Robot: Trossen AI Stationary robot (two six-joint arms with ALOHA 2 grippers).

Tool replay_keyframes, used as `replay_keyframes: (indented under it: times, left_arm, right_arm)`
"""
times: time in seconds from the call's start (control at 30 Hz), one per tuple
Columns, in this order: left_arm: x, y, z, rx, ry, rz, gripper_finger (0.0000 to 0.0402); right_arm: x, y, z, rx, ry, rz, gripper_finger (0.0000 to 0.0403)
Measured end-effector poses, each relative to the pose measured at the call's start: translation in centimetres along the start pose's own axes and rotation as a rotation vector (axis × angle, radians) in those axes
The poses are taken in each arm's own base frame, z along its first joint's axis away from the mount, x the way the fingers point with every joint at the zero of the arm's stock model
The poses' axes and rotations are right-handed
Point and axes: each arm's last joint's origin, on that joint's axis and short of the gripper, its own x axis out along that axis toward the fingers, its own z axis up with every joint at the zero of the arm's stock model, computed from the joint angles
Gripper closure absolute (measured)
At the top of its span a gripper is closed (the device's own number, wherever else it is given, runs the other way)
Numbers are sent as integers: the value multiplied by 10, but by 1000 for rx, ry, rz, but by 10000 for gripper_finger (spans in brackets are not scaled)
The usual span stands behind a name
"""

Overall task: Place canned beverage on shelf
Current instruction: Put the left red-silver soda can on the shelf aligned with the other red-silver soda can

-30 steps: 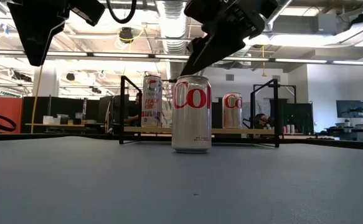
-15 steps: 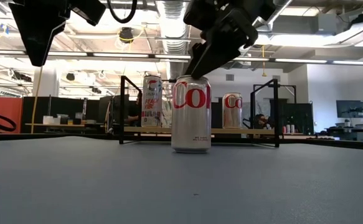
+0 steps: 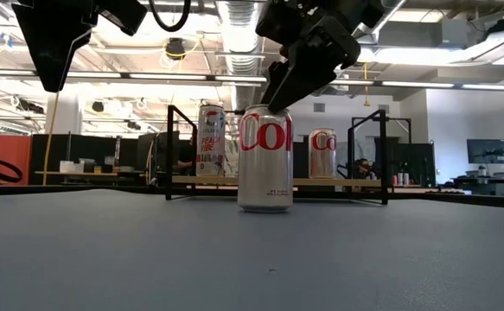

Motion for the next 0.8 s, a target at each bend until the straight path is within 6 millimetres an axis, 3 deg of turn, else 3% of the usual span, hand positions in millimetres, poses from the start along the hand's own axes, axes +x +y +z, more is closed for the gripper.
replay_keyframes:
  times: [0.5,0.8]
  left_arm:
    - [0,0,0,-1,-4,-5,72]
    - [0,0,1,0,-12,0,72]
  right_arm:
    - [12,0,-17,6,-21,-2,89]
    - [12,0,-17,-1,-18,-1,120]
